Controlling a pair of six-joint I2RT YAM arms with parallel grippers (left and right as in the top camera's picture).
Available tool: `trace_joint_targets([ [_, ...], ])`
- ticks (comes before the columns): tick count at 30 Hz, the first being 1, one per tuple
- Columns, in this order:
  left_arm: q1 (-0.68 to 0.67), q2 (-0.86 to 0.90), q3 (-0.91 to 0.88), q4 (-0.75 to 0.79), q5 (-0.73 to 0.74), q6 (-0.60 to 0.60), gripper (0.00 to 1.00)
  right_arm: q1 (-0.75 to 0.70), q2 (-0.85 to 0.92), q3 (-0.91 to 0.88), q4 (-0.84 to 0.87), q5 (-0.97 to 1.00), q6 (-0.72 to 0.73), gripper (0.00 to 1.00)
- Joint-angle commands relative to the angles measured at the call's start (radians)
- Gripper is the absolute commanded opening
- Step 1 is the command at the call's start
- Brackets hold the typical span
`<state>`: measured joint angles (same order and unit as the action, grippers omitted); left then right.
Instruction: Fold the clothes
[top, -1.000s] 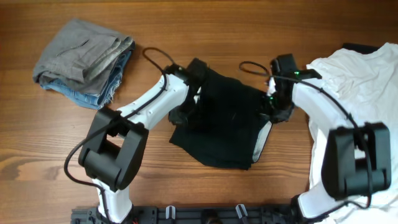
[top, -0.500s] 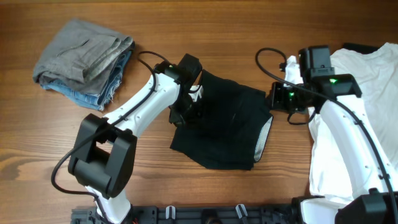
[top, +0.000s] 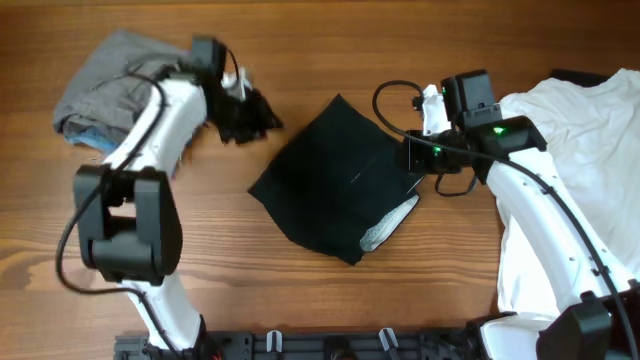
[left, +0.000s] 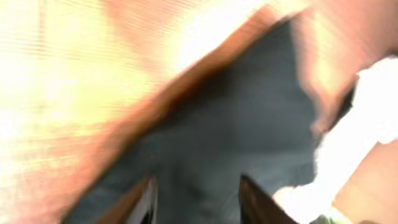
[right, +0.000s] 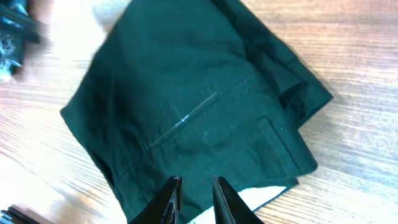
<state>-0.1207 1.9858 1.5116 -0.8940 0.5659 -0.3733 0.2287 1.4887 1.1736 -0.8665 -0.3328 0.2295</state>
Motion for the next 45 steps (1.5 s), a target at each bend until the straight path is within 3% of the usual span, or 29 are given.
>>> trace_joint_targets([
  [1,-0.024,-0.06,0.222,-0.346,0.035,0.17,0.53,0.003,0.013,0.009,-0.031,-0.004,0.006,0.26],
  [4,-0.094,-0.09,0.218,-0.627,-0.071,0.256,0.56,0.003,0.013,0.009,-0.057,-0.004,0.005,0.33],
  [7,-0.213,-0.12,0.117,-0.661,-0.107,0.224,0.59,0.003,0.013,0.009,-0.07,-0.005,0.005,0.35],
  [9,-0.275,-0.149,0.007,-0.543,-0.189,0.058,0.75,0.003,0.013,0.009,-0.072,-0.004,0.004,0.35],
  [10,-0.298,-0.154,-0.067,-0.467,-0.213,-0.043,0.87,0.003,0.013,0.009,-0.072,-0.004,-0.001,0.35],
  [12,-0.314,-0.154,-0.214,-0.326,-0.195,-0.164,1.0,0.003,0.013,0.009,-0.072,-0.004,-0.028,0.35],
  [15,-0.308,-0.154,-0.451,0.024,-0.007,-0.297,1.0,0.003,0.013,0.009,-0.069,-0.005,-0.046,0.36],
  [19,-0.309,-0.153,-0.587,0.34,-0.033,-0.432,1.0,0.003,0.018,-0.014,-0.044,-0.004,-0.046,0.36],
  [21,-0.309,-0.153,-0.615,0.404,-0.045,-0.477,1.0,0.003,0.035,-0.023,-0.029,-0.004,-0.046,0.36],
  [22,-0.309,-0.153,-0.626,0.437,-0.069,-0.502,0.97,0.003,0.052,-0.023,-0.019,-0.004,-0.043,0.36],
  [23,-0.309,-0.153,-0.628,0.46,-0.123,-0.51,0.86,0.003,0.08,-0.023,0.005,-0.003,-0.035,0.37],
  [24,-0.309,-0.153,-0.628,0.473,-0.168,-0.51,0.61,0.003,0.098,-0.023,0.026,-0.003,-0.022,0.37],
  [25,-0.308,-0.153,-0.628,0.48,-0.205,-0.509,0.43,0.003,0.131,-0.023,0.064,-0.001,-0.008,0.36],
  [26,-0.305,-0.153,-0.627,0.48,-0.229,-0.501,0.4,0.003,0.166,-0.023,0.097,-0.001,-0.007,0.37],
  [30,-0.264,-0.153,-0.627,0.52,-0.18,-0.473,0.81,0.003,0.376,-0.023,0.126,0.0,0.002,0.32],
  [35,-0.28,-0.151,-0.627,0.653,-0.028,-0.475,0.95,0.004,0.57,-0.023,0.122,-0.005,0.01,0.25],
  [40,-0.333,-0.018,-0.627,0.792,-0.034,-0.522,0.89,0.004,0.574,-0.023,0.122,-0.005,0.01,0.26],
  [45,-0.36,0.032,-0.627,0.872,-0.017,-0.46,0.47,0.004,0.574,-0.023,0.107,-0.014,0.014,0.25],
])
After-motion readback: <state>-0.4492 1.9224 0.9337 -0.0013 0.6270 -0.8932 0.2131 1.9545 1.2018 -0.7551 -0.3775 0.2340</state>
